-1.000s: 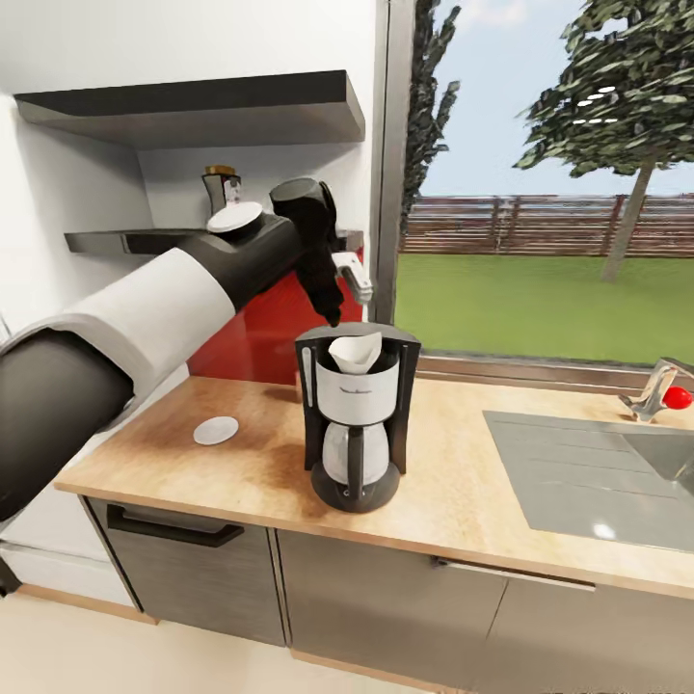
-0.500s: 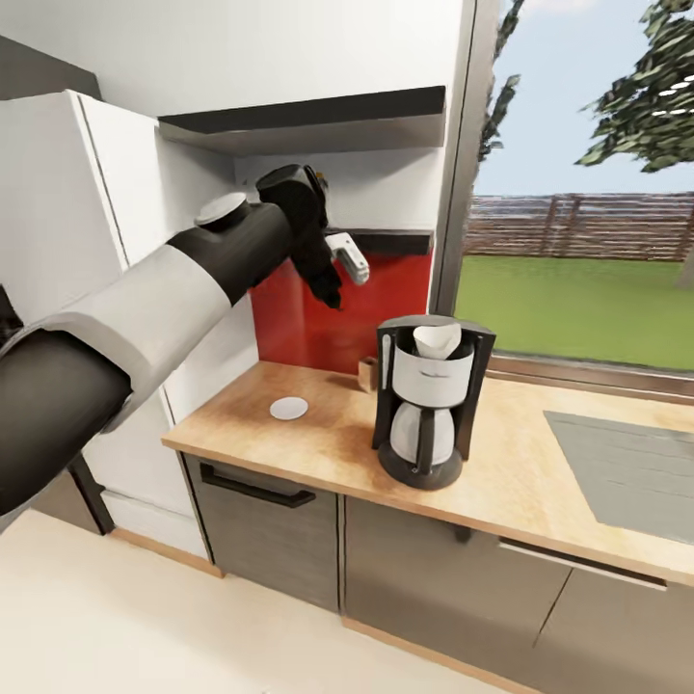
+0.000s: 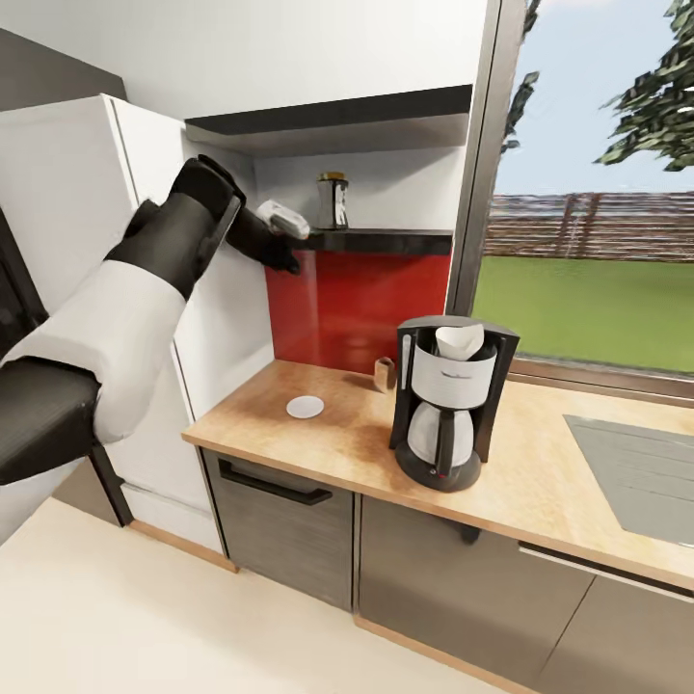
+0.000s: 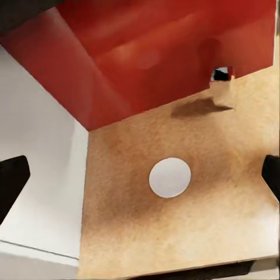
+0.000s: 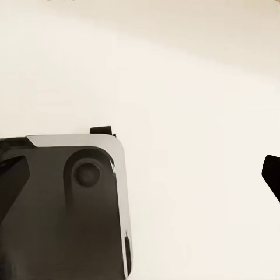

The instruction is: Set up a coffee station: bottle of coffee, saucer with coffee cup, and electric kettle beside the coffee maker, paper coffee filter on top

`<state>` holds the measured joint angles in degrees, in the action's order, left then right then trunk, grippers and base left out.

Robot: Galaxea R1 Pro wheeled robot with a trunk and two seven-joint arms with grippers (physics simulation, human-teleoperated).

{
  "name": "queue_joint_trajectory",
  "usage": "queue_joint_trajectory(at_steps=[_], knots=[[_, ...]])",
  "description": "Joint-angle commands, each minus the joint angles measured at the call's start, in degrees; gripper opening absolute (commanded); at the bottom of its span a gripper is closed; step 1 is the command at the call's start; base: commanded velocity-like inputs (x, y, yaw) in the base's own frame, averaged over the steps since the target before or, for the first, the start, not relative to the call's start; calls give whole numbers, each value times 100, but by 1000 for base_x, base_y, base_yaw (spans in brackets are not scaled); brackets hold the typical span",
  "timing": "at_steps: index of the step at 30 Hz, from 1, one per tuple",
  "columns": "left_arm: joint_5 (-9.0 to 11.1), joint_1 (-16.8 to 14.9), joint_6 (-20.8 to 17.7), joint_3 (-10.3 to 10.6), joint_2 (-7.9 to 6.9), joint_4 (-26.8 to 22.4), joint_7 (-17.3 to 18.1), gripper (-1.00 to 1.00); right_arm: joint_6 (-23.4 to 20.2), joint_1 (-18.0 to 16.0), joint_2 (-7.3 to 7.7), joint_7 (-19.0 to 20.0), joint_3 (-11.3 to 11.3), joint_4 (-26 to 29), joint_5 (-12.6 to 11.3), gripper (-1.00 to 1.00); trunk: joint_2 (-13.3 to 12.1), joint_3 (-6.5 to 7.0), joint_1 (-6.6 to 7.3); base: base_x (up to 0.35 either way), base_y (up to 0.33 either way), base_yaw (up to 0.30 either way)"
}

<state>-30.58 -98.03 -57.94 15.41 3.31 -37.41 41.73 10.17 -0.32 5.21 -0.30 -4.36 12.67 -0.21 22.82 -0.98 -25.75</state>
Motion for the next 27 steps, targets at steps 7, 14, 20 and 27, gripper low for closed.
queue_joint_trajectory(at_steps=[7, 14, 20, 27], knots=[[-51, 29, 15, -998, 43, -250, -815, 100, 23, -3, -9, 32, -30, 14, -21, 100, 10, -11, -3, 0, 0, 0], [-16, 38, 0, -1047, 55, -468, -809, 100, 26, -3, -11, 29, -69, 14, -31, 100, 10, -4, -3, 0, 0, -108], [-9, 38, -10, -1047, 49, -933, -790, 100, 29, -3, -11, 37, -73, 1, -31, 100, 10, 9, -3, 0, 0, -243], [-24, 104, -31, -1051, 9, -1401, -780, 100, 29, -3, -11, 38, -74, -9, -31, 100, 10, 26, -3, 53, 0, -255]])
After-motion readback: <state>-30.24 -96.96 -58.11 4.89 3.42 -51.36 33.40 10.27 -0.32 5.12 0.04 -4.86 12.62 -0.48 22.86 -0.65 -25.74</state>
